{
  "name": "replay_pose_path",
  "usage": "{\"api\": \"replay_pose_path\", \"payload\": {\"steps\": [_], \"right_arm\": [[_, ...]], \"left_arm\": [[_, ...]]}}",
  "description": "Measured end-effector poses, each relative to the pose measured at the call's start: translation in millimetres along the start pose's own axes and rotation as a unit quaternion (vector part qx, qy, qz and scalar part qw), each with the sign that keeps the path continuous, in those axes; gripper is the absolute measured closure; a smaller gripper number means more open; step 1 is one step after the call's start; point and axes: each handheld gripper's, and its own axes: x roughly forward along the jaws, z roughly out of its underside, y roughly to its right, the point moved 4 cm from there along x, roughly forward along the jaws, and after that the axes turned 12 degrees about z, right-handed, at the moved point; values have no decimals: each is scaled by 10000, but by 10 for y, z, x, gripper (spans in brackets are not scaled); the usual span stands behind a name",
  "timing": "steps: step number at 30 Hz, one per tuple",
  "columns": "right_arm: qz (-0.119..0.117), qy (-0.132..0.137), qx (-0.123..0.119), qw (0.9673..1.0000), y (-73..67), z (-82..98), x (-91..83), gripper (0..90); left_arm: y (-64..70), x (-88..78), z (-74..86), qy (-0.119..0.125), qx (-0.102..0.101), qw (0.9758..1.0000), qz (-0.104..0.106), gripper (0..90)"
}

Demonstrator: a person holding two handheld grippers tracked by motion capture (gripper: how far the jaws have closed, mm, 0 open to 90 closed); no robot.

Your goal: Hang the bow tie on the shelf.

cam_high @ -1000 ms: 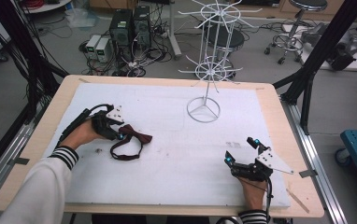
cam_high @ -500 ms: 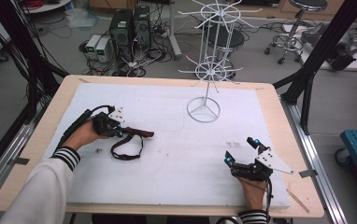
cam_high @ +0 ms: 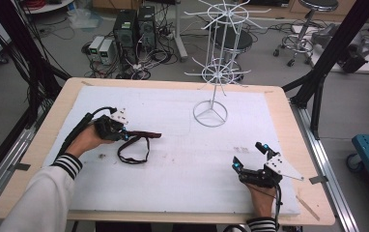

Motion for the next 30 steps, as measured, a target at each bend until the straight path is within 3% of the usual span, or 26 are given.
{"api": "replay_pose_path", "payload": {"steps": [3, 6, 13, 19, 26, 30], "right_arm": [[-6, 0, 18, 10000, 0, -1, 0, 9], [-10, -9, 96, 10000, 13, -3, 0, 9], [-35, -128, 186, 9997, 38, -9, 27, 10], [-235, -211, 263, 9992, 22, -38, 54, 10], [-646, -280, 269, 9972, -52, -203, 96, 10], [-882, -308, 221, 9954, -96, -328, 128, 10]], "left_arm": [[40, -43, -10, 350, -209, 9991, 76, 864], [81, -79, -18, 554, -308, 9979, 100, 864], [177, -191, -77, 769, -295, 9965, 172, 864], [250, -263, -101, 1009, -301, 9941, 249, 864], [353, -284, -173, 1469, -386, 9876, 401, 864], [424, -287, -224, 1522, -315, 9870, 409, 864]]}}
